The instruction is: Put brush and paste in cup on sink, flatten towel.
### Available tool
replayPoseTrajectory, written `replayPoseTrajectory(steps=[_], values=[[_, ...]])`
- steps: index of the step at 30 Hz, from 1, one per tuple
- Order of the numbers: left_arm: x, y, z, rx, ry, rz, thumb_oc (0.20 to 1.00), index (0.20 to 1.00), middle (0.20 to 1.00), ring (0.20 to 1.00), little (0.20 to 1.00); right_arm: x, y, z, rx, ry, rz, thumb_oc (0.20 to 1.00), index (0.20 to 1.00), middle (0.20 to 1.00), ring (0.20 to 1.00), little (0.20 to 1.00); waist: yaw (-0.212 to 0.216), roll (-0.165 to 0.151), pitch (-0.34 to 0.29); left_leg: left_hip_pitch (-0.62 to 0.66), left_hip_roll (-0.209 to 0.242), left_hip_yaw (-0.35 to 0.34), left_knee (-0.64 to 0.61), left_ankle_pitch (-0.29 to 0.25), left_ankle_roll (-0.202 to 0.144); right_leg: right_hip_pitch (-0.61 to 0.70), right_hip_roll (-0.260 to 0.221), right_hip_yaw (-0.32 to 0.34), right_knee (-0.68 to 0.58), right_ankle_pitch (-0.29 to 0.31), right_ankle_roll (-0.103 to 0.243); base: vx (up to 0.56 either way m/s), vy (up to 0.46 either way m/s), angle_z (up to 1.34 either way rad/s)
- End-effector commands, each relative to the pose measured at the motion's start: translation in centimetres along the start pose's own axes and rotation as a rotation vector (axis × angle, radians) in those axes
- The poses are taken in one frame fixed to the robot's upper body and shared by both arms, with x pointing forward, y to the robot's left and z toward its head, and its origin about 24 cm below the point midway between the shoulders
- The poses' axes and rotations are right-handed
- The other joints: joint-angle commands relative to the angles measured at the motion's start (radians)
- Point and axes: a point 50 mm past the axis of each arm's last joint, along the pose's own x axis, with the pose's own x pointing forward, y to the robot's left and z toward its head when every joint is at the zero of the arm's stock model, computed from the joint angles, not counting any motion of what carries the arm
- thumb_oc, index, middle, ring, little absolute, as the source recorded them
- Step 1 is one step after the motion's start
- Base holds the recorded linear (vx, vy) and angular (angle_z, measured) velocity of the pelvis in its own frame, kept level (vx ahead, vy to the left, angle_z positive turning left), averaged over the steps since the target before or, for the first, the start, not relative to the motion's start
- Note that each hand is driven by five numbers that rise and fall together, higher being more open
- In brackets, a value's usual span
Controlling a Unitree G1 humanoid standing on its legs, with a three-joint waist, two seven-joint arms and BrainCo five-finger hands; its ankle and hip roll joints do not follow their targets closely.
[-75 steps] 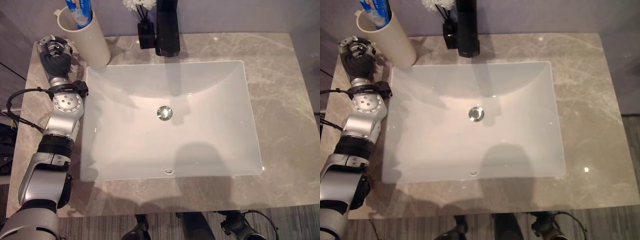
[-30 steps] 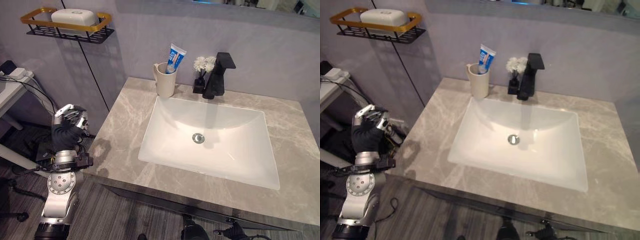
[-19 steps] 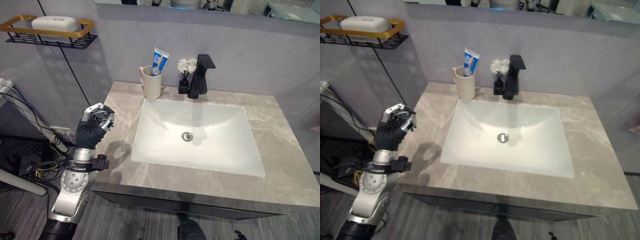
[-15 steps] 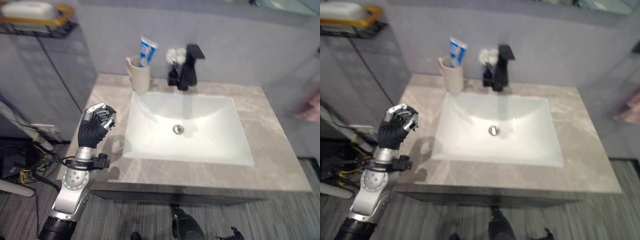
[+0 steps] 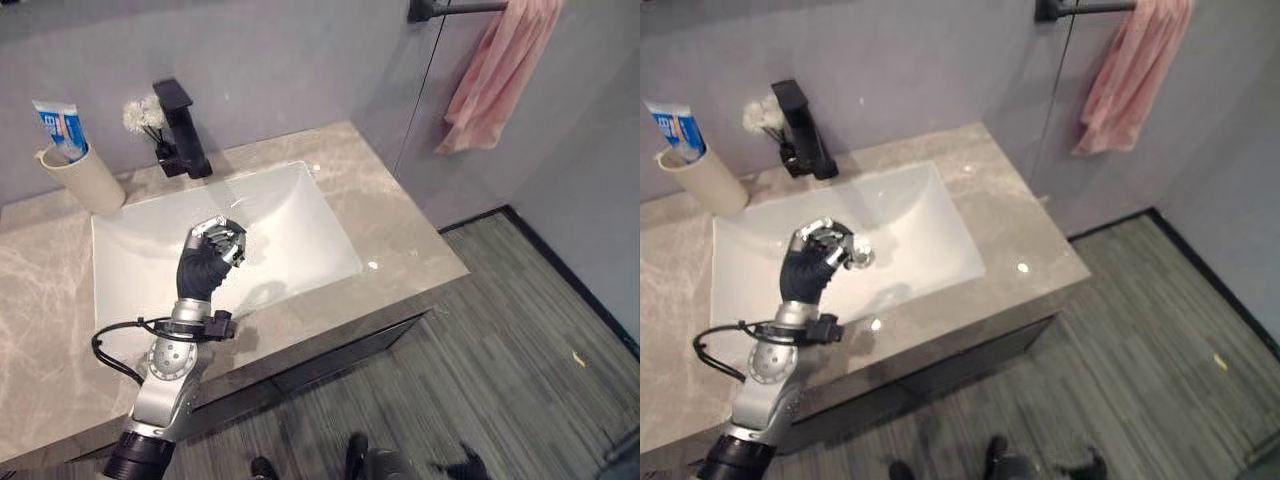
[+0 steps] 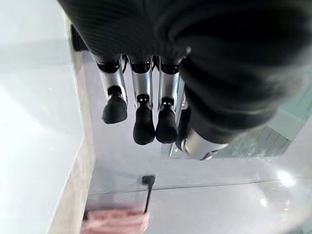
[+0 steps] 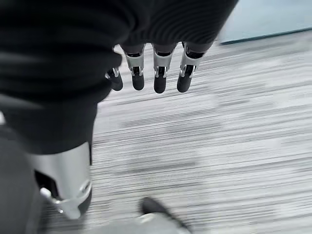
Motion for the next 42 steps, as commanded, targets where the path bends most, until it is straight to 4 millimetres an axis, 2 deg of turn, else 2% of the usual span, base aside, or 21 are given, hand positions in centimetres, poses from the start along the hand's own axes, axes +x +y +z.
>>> replayPoseTrajectory(steps=[1, 4, 6, 9, 10, 11, 12, 13, 16, 17, 18, 22, 26, 31, 33, 34, 35, 37, 38, 40, 42], values=[[0.4, -0.3, 2.1, 0.014, -0.108, -0.045, 0.2, 0.2, 0.2, 0.2, 0.2, 0.4, -0.3, 0.7, 0.008, 0.004, -0.031, 1.0, 1.0, 1.0, 1.0, 1.0, -0.014, -0.059, -0.048, -0.06, -0.077, 0.001, -0.042, 0.061, 0.027, 0.14, -0.023, 0.05, -0.115, -0.008, 0.09, -0.04, -0.207, -0.19], [0.3, -0.7, 1.5, -0.009, -0.087, -0.044, 0.2, 0.2, 0.2, 0.2, 0.2, 0.4, -1.5, -0.3, 0.009, 0.03, -0.066, 1.0, 1.0, 1.0, 1.0, 1.0, -0.02, -0.057, -0.027, -0.084, -0.048, -0.045, 0.014, 0.069, -0.003, 0.174, 0.005, 0.082, -0.162, 0.001, 0.07, -0.04, -0.205, -0.08], [0.3, -0.8, 1.2, -0.016, -0.076, -0.038, 0.2, 0.2, 0.2, 0.2, 0.2, 0.5, -2.0, -0.1, 0.02, 0.015, -0.084, 1.0, 1.0, 1.0, 1.0, 1.0, -0.015, -0.055, -0.014, -0.109, -0.044, -0.08, 0.036, 0.09, 0.001, 0.169, 0.019, 0.089, -0.171, 0.02, 0.052, -0.11, -0.156, -0.27], [0.3, -1.0, 0.8, -0.022, -0.065, -0.027, 0.2, 0.2, 0.2, 0.2, 0.2, 0.8, -2.6, 0.9, 0.036, -0.025, -0.105, 1.0, 1.0, 1.0, 1.0, 1.0, -0.001, -0.055, -0.002, -0.133, -0.063, -0.188, 0.05, 0.085, -0.004, 0.164, 0.025, 0.123, -0.177, 0.03, 0.047, -0.07, -0.093, -0.35], [0.3, -1.1, 0.7, -0.027, -0.063, -0.026, 0.2, 0.2, 0.2, 0.2, 0.2, 0.9, -2.7, 1.4, 0.04, -0.046, -0.108, 1.0, 1.0, 1.0, 1.0, 1.0, 0.007, -0.055, 0.004, -0.143, -0.076, -0.243, 0.055, 0.081, -0.003, 0.161, 0.027, 0.139, -0.179, 0.035, 0.046, -0.06, -0.088, -0.56], [0.2, -1.2, 0.5, -0.022, -0.059, -0.019, 0.2, 0.2, 0.2, 0.2, 0.2, 1.0, -2.8, 2.5, 0.031, -0.096, -0.105, 1.0, 1.0, 1.0, 1.0, 1.0, 0.02, -0.058, 0.013, -0.156, -0.107, -0.344, 0.074, 0.059, 0.004, 0.157, 0.03, 0.174, -0.189, 0.044, 0.047, -0.04, -0.06, -0.79], [0.2, -1.2, 0.5, -0.022, -0.059, -0.019, 0.2, 0.2, 0.2, 0.2, 0.2, 1.0, -2.8, 2.6, 0.031, -0.096, -0.105, 1.0, 1.0, 1.0, 1.0, 1.0, 0.02, -0.058, 0.011, -0.16, -0.106, -0.344, 0.074, 0.062, 0.004, 0.153, 0.031, 0.174, -0.19, 0.047, 0.046, -0.04, -0.042, -0.76], [0.2, -1.2, 0.5, -0.018, -0.062, -0.018, 0.2, 0.2, 0.2, 0.2, 0.2, 1.0, -2.9, 3.1, 0.027, -0.121, -0.103, 1.0, 1.0, 1.0, 1.0, 1.0, 0.029, -0.058, 0.016, -0.164, -0.128, -0.401, 0.086, 0.046, 0.01, 0.15, 0.033, 0.198, -0.192, 0.055, 0.047, -0.03, -0.01, -0.66], [0.2, -1.3, 0.6, -0.002, -0.07, -0.013, 0.2, 0.2, 0.2, 0.2, 0.2, 1.1, -2.7, 4.2, 0.006, -0.163, -0.093, 1.0, 1.0, 1.0, 1.0, 1.0, 0.057, -0.061, 0.029, -0.176, -0.212, -0.594, 0.134, 0.002, 0.024, 0.13, 0.046, 0.283, -0.18, 0.069, 0.046, 0.0, 0.0, -0.85], [0.1, -1.3, 0.5, 0.006, -0.068, -0.015, 0.2, 0.2, 0.2, 0.2, 0.2, 1.1, -2.5, 4.2, -0.013, -0.162, -0.086, 1.0, 1.0, 1.0, 1.0, 1.0, 0.064, -0.059, 0.026, -0.168, -0.253, -0.687, 0.155, -0.02, 0.038, 0.123, 0.061, 0.344, -0.173, 0.075, 0.047, 0.05, 0.053, -1.24], [0.1, -1.4, 0.5, 0.008, -0.065, -0.021, 0.2, 0.2, 0.2, 0.2, 0.2, 1.1, -2.5, 3.9, -0.017, -0.153, -0.084, 1.0, 1.0, 1.0, 1.0, 1.0, 0.061, -0.059, 0.021, -0.159, -0.257, -0.696, 0.155, -0.027, 0.042, 0.124, 0.066, 0.361, -0.172, 0.077, 0.048, 0.08, 0.084, -1.11], [0.2, -2.1, 0.0, 0.008, -0.041, -0.062, 0.2, 0.2, 0.2, 0.2, 0.2, 0.9, -2.2, 2.2, -0.021, -0.091, -0.081, 1.0, 1.0, 1.0, 1.0, 1.0, 0.034, -0.049, 0.005, -0.123, -0.252, -0.663, 0.141, -0.041, 0.051, 0.136, 0.069, 0.381, -0.176, 0.074, 0.046, 0.06, 0.131, -0.87], [0.5, -2.8, -0.1, 0.022, -0.039, -0.113, 0.2, 0.2, 0.2, 0.2, 0.2, 0.7, -2.0, 0.9, -0.005, -0.034, -0.078, 1.0, 1.0, 1.0, 1.0, 1.0, -0.001, -0.04, -0.001, -0.093, -0.249, -0.609, 0.102, -0.059, 0.069, 0.118, 0.053, 0.43, -0.177, 0.093, 0.071, -0.03, 0.202, -0.19], [0.7, -3.7, -0.1, -0.008, -0.038, -0.168, 0.2, 0.2, 0.2, 0.2, 0.2, 0.7, -1.6, 0.8, 0.033, -0.008, -0.073, 1.0, 1.0, 1.0, 1.0, 1.0, -0.013, -0.028, 0.001, -0.078, -0.245, -0.507, 0.062, -0.067, 0.094, 0.058, 0.035, 0.512, -0.165, 0.125, 0.106, -0.05, 0.19, -0.78], [0.8, -3.6, 0.0, -0.009, -0.045, -0.17, 0.2, 0.2, 0.2, 0.2, 0.2, 0.9, -1.6, 2.4, 0.055, -0.054, -0.077, 1.0, 1.0, 1.0, 1.0, 1.0, -0.021, -0.028, 0.017, -0.079, -0.241, -0.441, 0.041, -0.064, 0.102, 0.002, 0.018, 0.523, -0.158, 0.17, 0.146, -0.13, 0.15, -0.47], [0.9, -3.6, 0.0, -0.009, -0.046, -0.17, 0.2, 0.2, 0.2, 0.2, 0.2, 0.9, -1.6, 2.4, 0.056, -0.054, -0.077, 1.0, 1.0, 1.0, 1.0, 1.0, -0.017, -0.028, 0.017, -0.079, -0.24, -0.437, 0.041, -0.065, 0.102, 0.0, 0.019, 0.527, -0.157, 0.17, 0.147, -0.18, 0.061, -0.92], [1.0, -3.4, 0.1, 0.008, -0.049, -0.164, 0.2, 0.2, 0.2, 0.2, 0.2, 1.0, -1.4, 3.6, 0.053, -0.093, -0.071, 1.0, 1.0, 1.0, 1.0, 1.0, 0.003, -0.028, 0.03, -0.082, -0.221, -0.394, 0.038, -0.062, 0.098, -0.024, -0.006, 0.456, -0.152, 0.181, 0.156, -0.12, -0.015, -1.06], [0.9, -2.6, 0.2, 0.045, -0.049, -0.145, 0.2, 0.2, 0.2, 0.2, 0.2, 1.0, -1.1, 5.1, 0.017, -0.152, -0.051, 1.0, 1.0, 1.0, 1.0, 1.0, 0.051, -0.017, 0.031, -0.079, -0.178, -0.33, 0.03, -0.061, 0.081, -0.012, -0.1, 0.183, -0.153, 0.168, 0.153, -0.14, -0.021, -1.1], [0.9, -2.4, 0.2, 0.048, -0.048, -0.136, 0.2, 0.2, 0.2, 0.2, 0.2, 1.0, -0.9, 5.6, -0.005, -0.18, -0.039, 1.0, 1.0, 1.0, 1.0, 1.0, 0.05, -0.019, 0.024, -0.077, -0.17, -0.309, 0.021, -0.056, 0.078, -0.009, -0.117, 0.148, -0.158, 0.17, 0.151, -0.08, 0.007, -1.74], [1.0, -2.3, 0.2, 0.033, -0.05, -0.12, 0.2, 0.2, 0.2, 0.2, 0.2, 0.9, -0.8, 5.7, -0.023, -0.195, -0.028, 1.0, 1.0, 1.0, 1.0, 1.0, 0.041, -0.032, 0.014, -0.055, -0.17, -0.287, 0.021, -0.062, 0.08, 0.006, -0.106, 0.199, -0.146, 0.167, 0.154, -0.02, 0.01, -1.38], [1.1, -2.1, 0.0, 0.02, -0.042, -0.096, 0.2, 0.2, 0.2, 0.2, 0.2, 0.9, -0.9, 5.9, -0.027, -0.201, -0.034, 1.0, 1.0, 1.0, 1.0, 1.0, 0.046, -0.043, 0.003, -0.052, -0.166, -0.264, 0.032, -0.065, 0.082, 0.028, -0.107, 0.199, -0.144, 0.162, 0.156, -0.04, -0.057, -0.27]])
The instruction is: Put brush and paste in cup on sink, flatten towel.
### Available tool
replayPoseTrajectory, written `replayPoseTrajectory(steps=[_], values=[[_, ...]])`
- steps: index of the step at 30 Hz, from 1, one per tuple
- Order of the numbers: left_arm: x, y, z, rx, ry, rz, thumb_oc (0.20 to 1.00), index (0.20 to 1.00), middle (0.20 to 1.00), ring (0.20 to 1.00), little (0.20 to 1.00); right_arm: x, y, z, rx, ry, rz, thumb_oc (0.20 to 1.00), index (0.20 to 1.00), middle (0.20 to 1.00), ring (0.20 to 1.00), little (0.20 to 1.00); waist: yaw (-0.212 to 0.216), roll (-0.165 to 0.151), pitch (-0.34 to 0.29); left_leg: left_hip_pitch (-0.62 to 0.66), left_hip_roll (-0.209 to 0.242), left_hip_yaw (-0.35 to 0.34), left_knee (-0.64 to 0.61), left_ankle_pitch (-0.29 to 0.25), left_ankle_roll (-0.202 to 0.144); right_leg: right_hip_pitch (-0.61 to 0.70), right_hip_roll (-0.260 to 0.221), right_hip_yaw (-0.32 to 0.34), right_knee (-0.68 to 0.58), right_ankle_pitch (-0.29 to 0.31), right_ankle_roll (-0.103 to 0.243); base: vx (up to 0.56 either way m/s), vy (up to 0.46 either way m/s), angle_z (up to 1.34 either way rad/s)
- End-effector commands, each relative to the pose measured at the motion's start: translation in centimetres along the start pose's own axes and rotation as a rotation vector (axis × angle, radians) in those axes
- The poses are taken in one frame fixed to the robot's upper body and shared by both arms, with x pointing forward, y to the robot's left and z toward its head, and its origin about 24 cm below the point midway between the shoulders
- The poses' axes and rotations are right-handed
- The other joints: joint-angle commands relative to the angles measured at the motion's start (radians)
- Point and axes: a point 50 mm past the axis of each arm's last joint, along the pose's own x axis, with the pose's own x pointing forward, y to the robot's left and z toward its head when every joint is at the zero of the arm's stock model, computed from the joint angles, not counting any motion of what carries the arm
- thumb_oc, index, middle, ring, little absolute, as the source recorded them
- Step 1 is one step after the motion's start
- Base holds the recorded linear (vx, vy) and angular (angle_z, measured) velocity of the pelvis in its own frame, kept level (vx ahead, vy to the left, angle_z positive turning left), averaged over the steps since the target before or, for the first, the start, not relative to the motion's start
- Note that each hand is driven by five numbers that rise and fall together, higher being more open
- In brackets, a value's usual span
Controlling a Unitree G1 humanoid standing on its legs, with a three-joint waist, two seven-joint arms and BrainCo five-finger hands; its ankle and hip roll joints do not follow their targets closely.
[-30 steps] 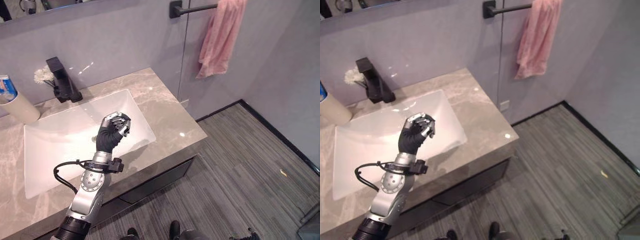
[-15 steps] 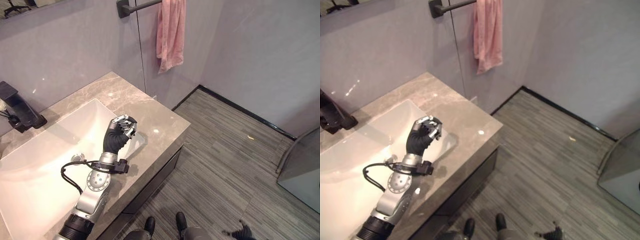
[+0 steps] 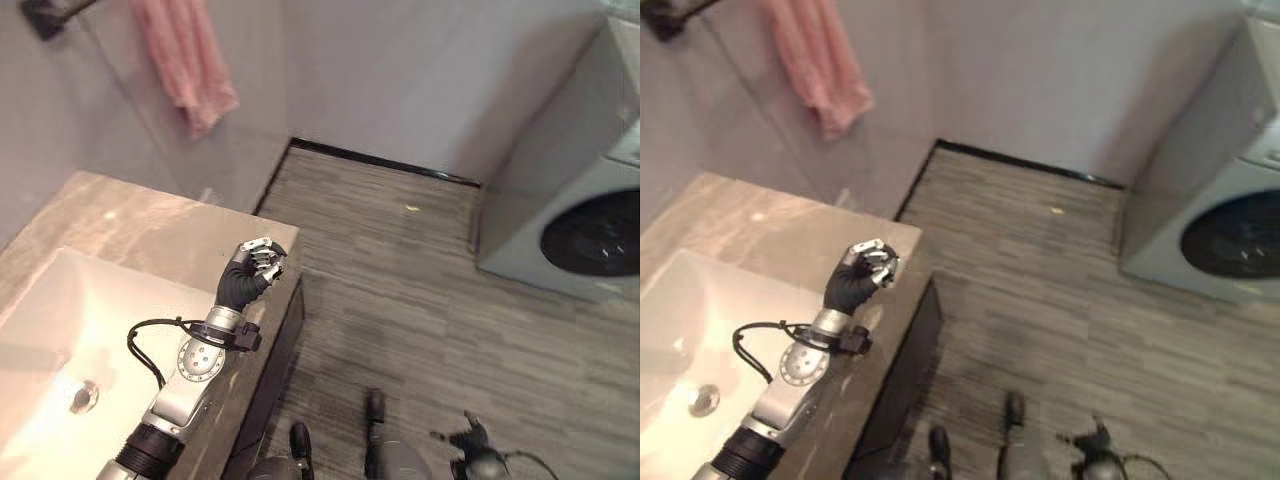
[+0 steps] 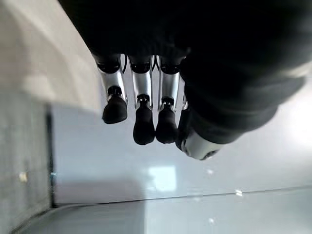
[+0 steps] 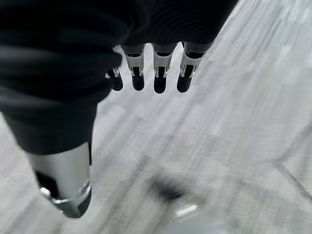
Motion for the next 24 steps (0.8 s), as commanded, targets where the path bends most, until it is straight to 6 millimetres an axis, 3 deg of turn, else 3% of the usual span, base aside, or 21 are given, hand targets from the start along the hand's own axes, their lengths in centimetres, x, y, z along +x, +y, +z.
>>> replayPoseTrajectory(steps=[1, 2, 3, 5, 14, 18, 21, 23, 24], values=[[0.5, 0.9, 2.0, -0.022, -0.124, 0.064, 0.2, 0.2, 0.2, 0.2, 0.2, 0.0, -1.4, -1.0, -0.066, 0.007, -0.027, 1.0, 1.0, 1.0, 1.0, 1.0, 0.002, -0.025, -0.047, -0.033, 0.011, 0.015, 0.073, -0.053, -0.042, -0.003, 0.049, -0.014, -0.001, -0.027, -0.03, -0.07, -0.099, -0.57], [0.2, 1.0, 1.8, -0.023, -0.113, 0.074, 0.2, 0.2, 0.2, 0.2, 0.2, 0.1, -1.4, -0.6, -0.074, -0.021, -0.024, 1.0, 1.0, 1.0, 1.0, 1.0, 0.003, -0.031, -0.058, -0.03, 0.013, 0.034, 0.068, -0.054, -0.046, 0.011, 0.047, -0.021, -0.032, -0.023, -0.026, -0.01, -0.214, -0.53], [0.1, 0.7, 1.0, -0.03, -0.076, 0.085, 0.2, 0.2, 0.2, 0.2, 0.2, -0.2, -1.9, -0.3, -0.042, -0.064, -0.037, 1.0, 1.0, 1.0, 1.0, 1.0, -0.013, -0.038, -0.075, -0.008, 0.025, 0.032, 0.064, -0.047, -0.057, 0.024, 0.074, 0.02, -0.059, -0.02, -0.038, 0.05, -0.216, -0.7], [-0.1, 0.6, 0.3, -0.026, -0.049, 0.096, 0.2, 0.2, 0.2, 0.2, 0.2, -0.4, -2.3, -1.0, -0.021, -0.055, -0.049, 1.0, 1.0, 1.0, 1.0, 1.0, -0.023, -0.036, -0.085, 0.003, 0.037, 0.024, 0.064, -0.042, -0.068, 0.045, 0.093, 0.019, -0.075, -0.028, -0.049, 0.05, -0.213, -0.29], [-1.1, -0.2, -2.5, 0.064, 0.087, 0.081, 0.2, 0.2, 0.2, 0.2, 0.2, -0.6, -3.8, -1.8, 0.042, -0.051, -0.102, 1.0, 1.0, 1.0, 1.0, 1.0, -0.047, -0.03, -0.079, 0.011, 0.101, -0.031, 0.127, -0.026, -0.11, 0.095, 0.174, 0.027, -0.085, -0.073, -0.106, 0.0, -0.176, 0.09], [-1.4, -0.1, -3.0, 0.101, 0.116, 0.09, 0.2, 0.2, 0.2, 0.2, 0.2, 0.0, -4.7, -0.3, 0.07, -0.085, -0.144, 1.0, 1.0, 1.0, 1.0, 1.0, -0.017, -0.04, -0.055, -0.036, 0.044, -0.185, 0.222, -0.036, -0.111, 0.101, 0.183, 0.059, -0.088, -0.066, -0.118, -0.01, -0.105, -0.12], [-1.6, -0.2, -3.3, 0.096, 0.132, 0.089, 0.2, 0.2, 0.2, 0.2, 0.2, 0.1, -4.9, -0.4, 0.106, -0.072, -0.152, 1.0, 1.0, 1.0, 1.0, 1.0, -0.016, -0.041, -0.056, -0.052, 0.003, -0.179, 0.228, -0.059, -0.091, 0.107, 0.177, 0.059, -0.094, -0.063, -0.115, 0.01, -0.023, -0.3], [-1.8, -0.5, -4.5, 0.08, 0.191, 0.097, 0.203, 0.203, 0.203, 0.203, 0.203, 0.5, -5.2, 0.6, 0.114, -0.095, -0.164, 1.0, 1.0, 1.0, 1.0, 1.0, -0.004, -0.039, -0.047, -0.091, -0.033, -0.188, 0.244, -0.057, -0.082, 0.099, 0.17, 0.066, -0.085, -0.059, -0.114, 0.01, 0.034, 0.07], [-2.1, -0.5, -5.2, 0.089, 0.228, 0.101, 0.335, 0.335, 0.335, 0.335, 0.335, 0.6, -5.2, 1.3, 0.112, -0.115, -0.159, 1.0, 1.0, 1.0, 1.0, 1.0, -0.004, -0.035, -0.048, -0.085, -0.036, -0.195, 0.23, -0.065, -0.076, 0.091, 0.171, 0.071, -0.078, -0.061, -0.11, 0.0, 0.028, -0.09]])
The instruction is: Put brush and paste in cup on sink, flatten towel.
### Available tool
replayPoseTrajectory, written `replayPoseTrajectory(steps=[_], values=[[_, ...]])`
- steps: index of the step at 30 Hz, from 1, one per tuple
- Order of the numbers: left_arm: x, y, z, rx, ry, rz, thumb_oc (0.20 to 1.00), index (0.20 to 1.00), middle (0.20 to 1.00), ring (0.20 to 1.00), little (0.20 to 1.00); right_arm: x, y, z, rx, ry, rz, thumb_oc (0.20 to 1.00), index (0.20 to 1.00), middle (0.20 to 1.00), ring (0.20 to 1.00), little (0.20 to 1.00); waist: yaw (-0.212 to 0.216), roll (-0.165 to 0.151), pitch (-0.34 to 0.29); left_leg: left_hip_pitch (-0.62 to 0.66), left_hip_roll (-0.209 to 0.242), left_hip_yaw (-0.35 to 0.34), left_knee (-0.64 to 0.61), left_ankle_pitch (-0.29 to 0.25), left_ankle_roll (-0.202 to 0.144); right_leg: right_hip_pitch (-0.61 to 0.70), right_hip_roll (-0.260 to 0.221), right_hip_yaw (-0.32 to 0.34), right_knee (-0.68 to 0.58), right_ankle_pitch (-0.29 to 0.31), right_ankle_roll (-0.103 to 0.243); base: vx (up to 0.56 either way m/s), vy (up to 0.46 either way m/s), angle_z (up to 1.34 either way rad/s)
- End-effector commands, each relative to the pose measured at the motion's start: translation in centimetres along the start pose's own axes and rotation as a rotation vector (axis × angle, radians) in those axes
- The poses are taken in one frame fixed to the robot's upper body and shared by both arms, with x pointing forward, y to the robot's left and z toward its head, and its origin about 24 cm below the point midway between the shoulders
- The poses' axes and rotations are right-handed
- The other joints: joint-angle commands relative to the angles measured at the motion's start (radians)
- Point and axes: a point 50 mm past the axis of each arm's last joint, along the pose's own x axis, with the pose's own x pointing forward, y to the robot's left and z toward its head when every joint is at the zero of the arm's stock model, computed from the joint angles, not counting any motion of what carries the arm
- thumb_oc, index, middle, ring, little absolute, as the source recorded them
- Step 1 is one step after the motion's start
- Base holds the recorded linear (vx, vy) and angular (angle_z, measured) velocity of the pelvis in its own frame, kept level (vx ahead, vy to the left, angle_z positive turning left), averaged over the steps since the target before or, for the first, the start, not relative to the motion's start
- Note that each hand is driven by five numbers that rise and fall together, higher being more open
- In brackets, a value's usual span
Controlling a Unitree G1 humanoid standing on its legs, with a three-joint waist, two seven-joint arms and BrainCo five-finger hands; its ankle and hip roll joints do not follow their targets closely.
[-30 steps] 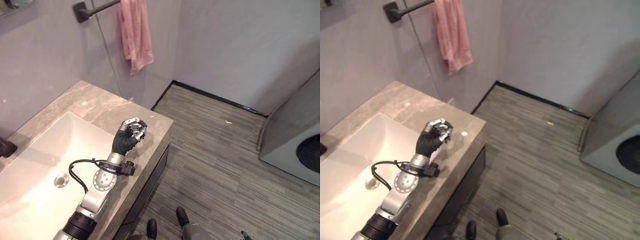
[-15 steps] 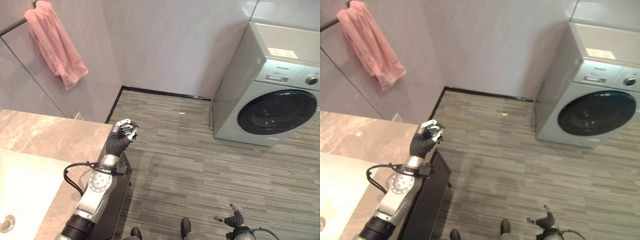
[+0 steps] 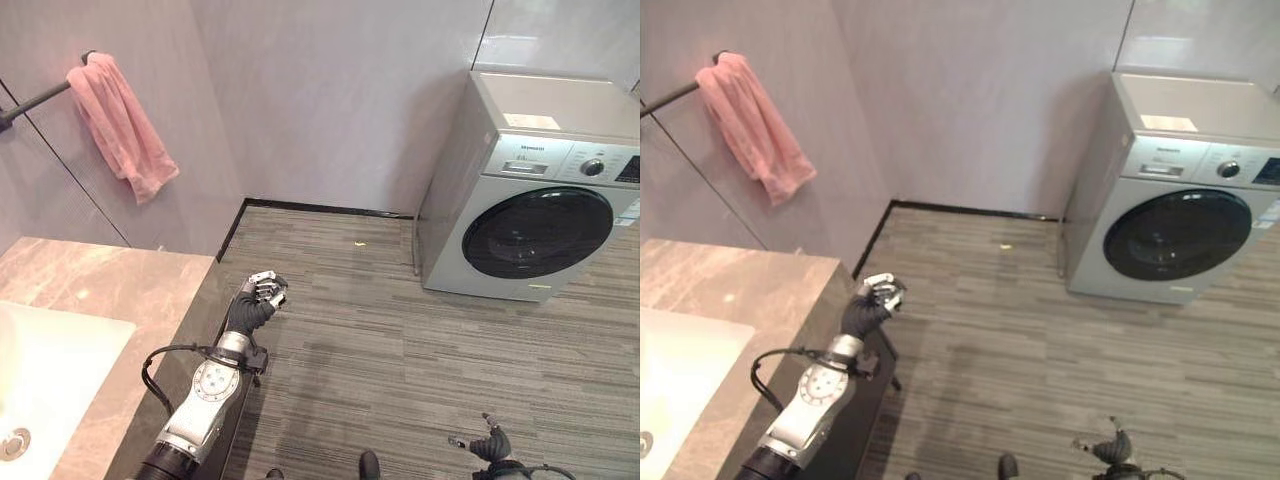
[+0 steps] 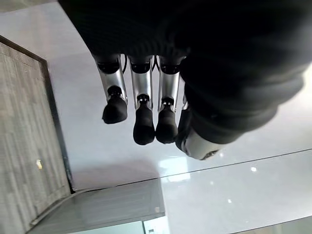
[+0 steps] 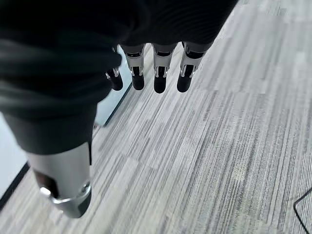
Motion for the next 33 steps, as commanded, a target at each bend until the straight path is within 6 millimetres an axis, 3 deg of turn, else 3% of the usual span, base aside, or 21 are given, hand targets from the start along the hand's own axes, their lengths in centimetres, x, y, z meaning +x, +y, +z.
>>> replayPoseTrajectory(steps=[1, 2, 3, 4, 5, 8, 9, 12, 16, 23, 25, 31, 33], values=[[1.2, 0.6, 0.4, 0.027, -0.03, 0.036, 0.379, 0.379, 0.379, 0.379, 0.379, 1.1, -0.4, 3.2, 0.053, -0.094, -0.037, 1.0, 1.0, 1.0, 1.0, 1.0, 0.014, -0.083, 0.016, -0.087, -0.138, 0.008, 0.118, -0.041, 0.059, -0.008, -0.008, 0.019, 0.034, -0.057, 0.029, 0.09, 0.054, -0.26], [0.8, -0.2, -1.9, 0.059, 0.083, 0.008, 0.595, 0.595, 0.595, 0.595, 0.595, 1.1, 0.0, 3.6, 0.058, -0.099, -0.026, 1.0, 1.0, 1.0, 1.0, 1.0, 0.01, -0.071, 0.008, -0.051, -0.125, 0.03, 0.071, -0.037, 0.067, -0.004, -0.006, 0.022, 0.039, -0.061, 0.03, 0.11, 0.062, -0.36], [0.5, -0.6, -3.0, 0.079, 0.136, -0.013, 0.78, 0.78, 0.78, 0.78, 0.78, 1.1, 0.2, 3.6, 0.063, -0.09, -0.019, 1.0, 1.0, 1.0, 1.0, 1.0, 0.009, -0.069, 0.004, -0.04, -0.124, 0.03, 0.057, -0.037, 0.069, -0.003, -0.004, 0.024, 0.04, -0.063, 0.03, 0.14, 0.082, -0.28], [0.2, -0.8, -4.0, 0.108, 0.186, -0.025, 0.918, 0.918, 0.918, 0.918, 0.918, 1.1, 0.5, 3.9, 0.071, -0.096, -0.015, 1.0, 1.0, 1.0, 1.0, 1.0, 0.008, -0.067, 0.001, -0.024, -0.123, 0.029, 0.036, -0.035, 0.074, 0.0, -0.001, 0.029, 0.043, -0.067, 0.029, 0.1, 0.069, -0.15], [-0.4, -1.1, -5.4, 0.107, 0.258, -0.026, 1.0, 1.0, 1.0, 1.0, 1.0, 1.1, 0.8, 4.2, 0.084, -0.1, -0.006, 1.0, 1.0, 1.0, 1.0, 1.0, 0.006, -0.065, 0.001, -0.009, -0.121, 0.035, 0.015, -0.031, 0.077, 0.004, -0.001, 0.03, 0.045, -0.07, 0.029, 0.11, 0.086, -0.21], [-3.1, -1.3, -9.9, 0.086, 0.502, 0.037, 1.0, 1.0, 1.0, 1.0, 1.0, 0.7, 2.2, 4.8, 0.088, -0.12, 0.046, 1.0, 1.0, 1.0, 1.0, 1.0, 0.006, -0.066, -0.003, 0.021, -0.121, 0.052, -0.015, -0.031, 0.087, 0.009, -0.004, 0.035, 0.051, -0.079, 0.03, 0.1, 0.078, -0.2], [-4.4, -1.5, -11.5, 0.177, 0.588, -0.011, 1.0, 1.0, 1.0, 1.0, 1.0, 0.7, 2.5, 4.7, 0.087, -0.113, 0.057, 1.0, 1.0, 1.0, 1.0, 1.0, 0.006, -0.064, -0.003, 0.029, -0.121, 0.056, -0.025, -0.032, 0.088, 0.013, -0.006, 0.036, 0.052, -0.083, 0.031, 0.09, 0.067, -0.18], [-5.9, -1.3, -13.0, 0.276, 0.675, -0.037, 1.0, 1.0, 1.0, 1.0, 1.0, 0.6, 2.8, 4.2, 0.068, -0.095, 0.069, 1.0, 1.0, 1.0, 1.0, 1.0, 0.01, -0.062, -0.004, 0.036, -0.123, 0.059, -0.028, -0.036, 0.09, 0.015, -0.008, 0.035, 0.06, -0.09, 0.033, 0.06, 0.037, -0.02], [-6.3, -1.0, -13.2, 0.303, 0.69, -0.019, 1.0, 1.0, 1.0, 1.0, 1.0, 0.5, 3.3, 4.2, 0.094, -0.084, 0.083, 1.0, 1.0, 1.0, 1.0, 1.0, 0.017, -0.062, 0.005, 0.023, -0.123, 0.053, 0.011, -0.055, 0.091, -0.003, -0.005, 0.022, 0.115, -0.121, 0.025, 0.02, 0.005, 0.05], [-5.3, 1.2, -12.0, 0.271, 0.634, 0.136, 1.0, 1.0, 1.0, 1.0, 1.0, 0.6, 3.2, 7.6, 0.209, -0.202, 0.093, 1.0, 1.0, 1.0, 1.0, 1.0, 0.038, -0.092, 0.095, -0.115, -0.101, 0.058, 0.364, -0.131, 0.075, -0.097, 0.019, -0.002, 0.337, -0.198, -0.002, -0.05, -0.056, 0.04], [-5.2, 1.5, -12.3, 0.28, 0.649, 0.158, 1.0, 1.0, 1.0, 1.0, 1.0, 0.9, 3.1, 7.4, 0.275, -0.161, 0.056, 1.0, 1.0, 1.0, 1.0, 1.0, 0.037, -0.097, 0.104, -0.126, -0.093, 0.064, 0.404, -0.14, 0.077, -0.103, 0.019, -0.01, 0.366, -0.21, -0.001, 0.05, -0.011, -0.14], [-5.3, 1.8, -12.3, 0.275, 0.652, 0.184, 1.0, 1.0, 1.0, 1.0, 1.0, 0.9, 3.3, 7.5, 0.344, -0.138, 0.047, 1.0, 1.0, 1.0, 1.0, 1.0, 0.021, -0.095, 0.099, -0.111, -0.104, 0.088, 0.347, -0.13, 0.08, -0.104, 0.003, 0.0, 0.356, -0.2, 0.009, 0.05, 0.06, -0.14], [-5.5, 1.9, -12.3, 0.276, 0.649, 0.18, 1.0, 1.0, 1.0, 1.0, 1.0, 1.0, 3.3, 7.5, 0.341, -0.132, 0.045, 1.0, 1.0, 1.0, 1.0, 1.0, 0.019, -0.087, 0.102, -0.093, -0.11, 0.094, 0.305, -0.126, 0.086, -0.131, -0.004, 0.007, 0.393, -0.179, 0.03, 0.03, 0.142, -0.13]])
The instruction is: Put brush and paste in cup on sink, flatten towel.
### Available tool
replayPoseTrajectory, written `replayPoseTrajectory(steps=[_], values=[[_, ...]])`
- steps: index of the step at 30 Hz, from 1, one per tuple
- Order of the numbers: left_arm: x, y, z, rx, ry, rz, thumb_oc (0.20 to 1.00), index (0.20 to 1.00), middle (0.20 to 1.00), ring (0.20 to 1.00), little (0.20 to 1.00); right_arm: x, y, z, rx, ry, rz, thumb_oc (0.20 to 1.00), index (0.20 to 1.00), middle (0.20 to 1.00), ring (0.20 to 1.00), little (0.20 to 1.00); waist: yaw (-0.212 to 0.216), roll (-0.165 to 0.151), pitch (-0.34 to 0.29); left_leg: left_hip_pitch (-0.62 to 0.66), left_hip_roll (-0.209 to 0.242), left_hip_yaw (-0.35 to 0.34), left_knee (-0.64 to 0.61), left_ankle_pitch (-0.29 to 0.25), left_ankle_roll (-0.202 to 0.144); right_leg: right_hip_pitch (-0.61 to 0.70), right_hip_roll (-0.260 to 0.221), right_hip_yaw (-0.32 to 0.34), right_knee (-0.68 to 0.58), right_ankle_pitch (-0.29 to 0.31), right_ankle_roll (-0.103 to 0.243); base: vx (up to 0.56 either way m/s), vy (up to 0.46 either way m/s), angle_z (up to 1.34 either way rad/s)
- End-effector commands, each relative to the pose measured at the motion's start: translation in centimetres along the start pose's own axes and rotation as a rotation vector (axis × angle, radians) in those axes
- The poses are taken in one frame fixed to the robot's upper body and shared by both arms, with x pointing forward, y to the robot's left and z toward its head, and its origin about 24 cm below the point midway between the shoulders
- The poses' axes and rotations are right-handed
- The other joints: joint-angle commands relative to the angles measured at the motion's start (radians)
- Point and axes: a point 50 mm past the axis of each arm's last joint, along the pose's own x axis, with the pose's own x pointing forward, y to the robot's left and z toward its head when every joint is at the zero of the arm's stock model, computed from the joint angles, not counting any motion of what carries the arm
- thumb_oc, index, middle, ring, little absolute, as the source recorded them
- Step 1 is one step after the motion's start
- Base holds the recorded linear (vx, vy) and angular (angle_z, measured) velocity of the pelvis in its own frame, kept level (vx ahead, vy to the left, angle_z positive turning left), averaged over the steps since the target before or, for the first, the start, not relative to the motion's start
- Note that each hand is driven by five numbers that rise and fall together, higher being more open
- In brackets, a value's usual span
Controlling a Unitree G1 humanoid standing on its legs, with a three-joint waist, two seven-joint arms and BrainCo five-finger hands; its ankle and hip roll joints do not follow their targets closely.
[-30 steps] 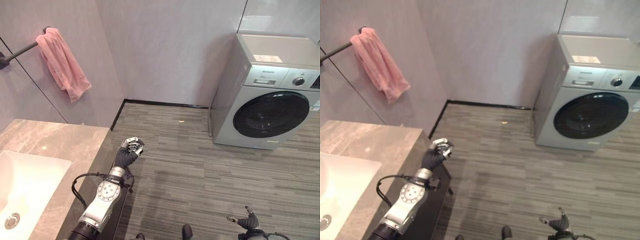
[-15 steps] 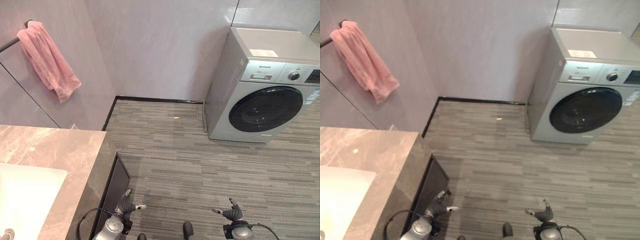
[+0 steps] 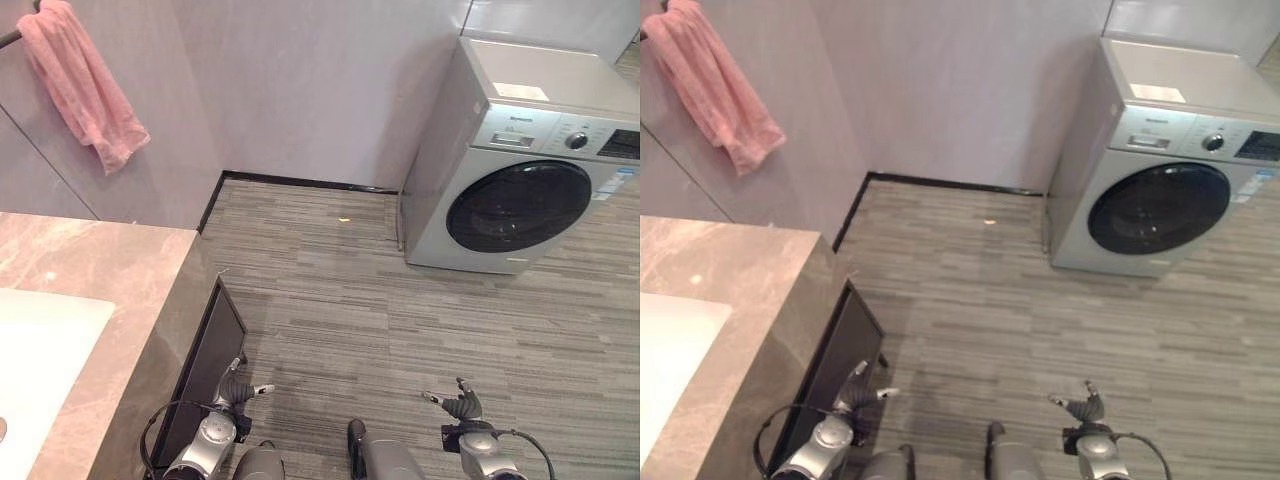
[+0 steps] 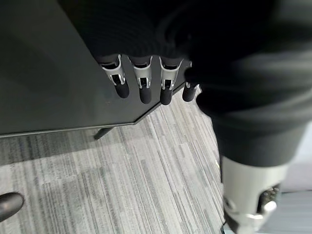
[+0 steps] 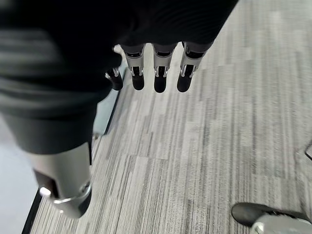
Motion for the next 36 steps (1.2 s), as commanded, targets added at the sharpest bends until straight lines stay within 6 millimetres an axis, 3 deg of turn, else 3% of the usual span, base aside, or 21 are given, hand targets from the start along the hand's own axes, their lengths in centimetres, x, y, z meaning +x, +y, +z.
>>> replayPoseTrajectory(steps=[1, 2, 4, 6, 10, 12, 14, 16, 19, 21, 24, 26, 29, 31, 33, 34, 36], values=[[0.1, 1.0, 2.0, -0.036, -0.112, 0.039, 1.0, 1.0, 1.0, 1.0, 1.0, 0.5, 0.0, 2.7, 0.064, -0.107, -0.016, 1.0, 1.0, 1.0, 1.0, 1.0, -0.008, -0.007, 0.019, 0.044, -0.112, 0.056, 0.017, 0.008, 0.075, 0.049, 0.014, -0.016, 0.063, 0.086, 0.094, 0.03, 0.149, -0.19], [0.1, 1.0, 2.0, -0.036, -0.112, 0.039, 1.0, 1.0, 1.0, 1.0, 1.0, 0.5, 0.0, 2.7, 0.064, -0.106, -0.016, 1.0, 1.0, 1.0, 1.0, 1.0, -0.006, -0.008, 0.018, 0.045, -0.113, 0.059, 0.015, 0.008, 0.076, 0.047, 0.013, -0.013, 0.065, 0.085, 0.095, 0.03, 0.152, -0.23], [-0.1, 1.3, 2.0, -0.022, -0.123, 0.039, 1.0, 1.0, 1.0, 1.0, 1.0, 0.5, 0.0, 3.0, 0.058, -0.115, -0.011, 1.0, 1.0, 1.0, 1.0, 1.0, -0.013, -0.001, 0.037, 0.076, -0.126, 0.056, -0.02, -0.012, 0.1, -0.004, 0.012, 0.024, 0.152, 0.161, 0.135, 0.07, 0.13, -0.23], [-0.4, 1.6, 1.6, 0.002, -0.128, 0.031, 1.0, 1.0, 1.0, 1.0, 1.0, 0.4, 0.1, 3.6, 0.062, -0.146, -0.006, 1.0, 1.0, 1.0, 1.0, 1.0, -0.024, 0.014, 0.05, 0.103, -0.129, 0.043, -0.043, -0.026, 0.116, -0.061, 0.018, 0.05, 0.214, 0.156, 0.13, 0.12, 0.113, -0.12], [-0.4, 2.2, 1.3, 0.036, -0.128, 0.042, 1.0, 1.0, 1.0, 1.0, 1.0, 0.3, -0.3, 4.4, 0.067, -0.199, -0.003, 1.0, 1.0, 1.0, 1.0, 1.0, -0.054, 0.017, 0.063, 0.137, -0.145, 0.023, -0.06, -0.056, 0.112, -0.121, 0.004, 0.068, 0.068, 0.131, 0.102, 0.18, 0.001, -0.14], [-0.3, 2.2, 0.2, 0.05, -0.077, 0.067, 1.0, 1.0, 1.0, 1.0, 1.0, 0.0, -0.2, 4.3, 0.041, -0.215, 0.011, 1.0, 1.0, 1.0, 1.0, 1.0, -0.075, 0.002, 0.063, 0.191, -0.157, 0.02, -0.087, -0.086, 0.096, -0.149, -0.032, 0.033, -0.137, 0.192, 0.1, 0.36, -0.099, 0.19], [-0.3, 2.1, -0.1, 0.05, -0.062, 0.068, 1.0, 1.0, 1.0, 1.0, 1.0, -0.2, 0.0, 4.3, 0.019, -0.229, 0.03, 1.0, 1.0, 1.0, 1.0, 1.0, -0.084, 0.0, 0.063, 0.223, -0.153, 0.017, -0.1, -0.089, 0.082, -0.159, -0.046, -0.006, -0.184, 0.216, 0.107, 0.3, -0.117, 0.1], [-0.6, 1.8, -0.5, 0.05, -0.048, 0.054, 1.0, 1.0, 1.0, 1.0, 1.0, -0.4, 0.1, 3.6, 0.021, -0.209, 0.05, 1.0, 1.0, 1.0, 1.0, 1.0, -0.084, -0.002, 0.054, 0.245, -0.144, 0.01, -0.098, -0.091, 0.072, -0.142, -0.051, -0.056, -0.151, 0.213, 0.096, 0.27, -0.147, 0.22], [-0.5, 1.1, -0.6, 0.018, -0.033, 0.046, 1.0, 1.0, 1.0, 1.0, 1.0, -0.4, 0.1, 3.5, 0.011, -0.209, 0.051, 1.0, 1.0, 1.0, 1.0, 1.0, -0.09, 0.014, 0.043, 0.227, -0.115, -0.002, -0.061, -0.052, 0.044, -0.134, -0.013, -0.06, -0.131, 0.2, 0.061, 0.23, -0.204, 0.3], [-0.4, 0.7, -0.3, -0.037, -0.024, 0.044, 1.0, 1.0, 1.0, 1.0, 1.0, -0.3, -0.2, 3.6, -0.017, -0.219, 0.054, 1.0, 1.0, 1.0, 1.0, 1.0, -0.092, 0.031, 0.04, 0.165, -0.075, -0.018, 0.083, 0.064, -0.006, -0.094, 0.018, -0.074, -0.138, 0.168, 0.022, 0.25, -0.271, 0.25], [0.3, 0.8, 0.7, -0.022, -0.045, 0.044, 1.0, 1.0, 1.0, 1.0, 1.0, -0.2, -0.5, 4.5, -0.045, -0.259, 0.042, 1.0, 1.0, 1.0, 1.0, 1.0, -0.09, 0.012, 0.061, 0.05, -0.027, -0.005, 0.284, 0.21, -0.042, -0.025, 0.028, -0.096, -0.167, 0.126, -0.03, 0.19, -0.298, 0.17], [0.6, 1.1, 1.4, -0.009, -0.068, 0.059, 1.0, 1.0, 1.0, 1.0, 1.0, -0.2, -0.7, 4.9, -0.062, -0.28, 0.037, 1.0, 1.0, 1.0, 1.0, 1.0, -0.084, 0.0, 0.073, 0.011, -0.002, 0.032, 0.345, 0.233, -0.035, 0.012, 0.036, -0.101, -0.171, 0.092, -0.057, 0.24, -0.262, 0.13], [1.0, 1.2, 2.1, 0.003, -0.084, 0.069, 1.0, 1.0, 1.0, 1.0, 1.0, -0.1, -1.2, 5.0, -0.075, -0.283, 0.019, 1.0, 1.0, 1.0, 1.0, 1.0, -0.079, 0.001, 0.082, -0.063, 0.014, 0.093, 0.277, 0.221, -0.026, 0.063, 0.026, -0.112, -0.194, 0.07, -0.055, 0.21, -0.111, 0.1], [1.4, 1.3, 2.9, 0.138, -0.13, 0.082, 1.0, 1.0, 1.0, 1.0, 1.0, 0.0, -1.6, 5.0, -0.07, -0.289, -0.002, 1.0, 1.0, 1.0, 1.0, 1.0, -0.063, 0.004, 0.09, -0.179, 0.006, 0.138, 0.154, 0.194, -0.019, 0.118, 0.012, -0.116, -0.227, 0.05, -0.039, 0.3, -0.02, 0.41], [1.4, 1.4, 2.7, 0.158, -0.129, 0.08, 1.0, 1.0, 1.0, 1.0, 1.0, 0.0, -1.7, 4.7, -0.113, -0.285, 0.001, 1.0, 1.0, 1.0, 1.0, 1.0, -0.043, 0.011, 0.087, -0.215, -0.021, 0.123, 0.007, 0.233, -0.014, 0.151, 0.023, -0.102, -0.247, 0.039, -0.029, 0.27, 0.038, 0.11], [1.4, 1.4, 2.7, 0.158, -0.129, 0.08, 1.0, 1.0, 1.0, 1.0, 1.0, 0.0, -1.7, 4.7, -0.113, -0.285, 0.001, 1.0, 1.0, 1.0, 1.0, 1.0, -0.043, 0.011, 0.087, -0.215, -0.021, 0.123, 0.007, 0.233, -0.014, 0.151, 0.023, -0.102, -0.247, 0.039, -0.029, 0.26, 0.041, -0.43], [1.3, 1.6, 2.2, 0.163, -0.114, 0.09, 1.0, 1.0, 1.0, 1.0, 1.0, -0.1, -1.5, 4.5, -0.198, -0.295, 0.016, 1.0, 1.0, 1.0, 1.0, 1.0, -0.009, 0.028, 0.08, -0.232, -0.014, 0.079, -0.216, 0.338, -0.033, 0.221, 0.051, -0.076, -0.279, 0.016, -0.014, 0.5, 0.092, -0.44]])
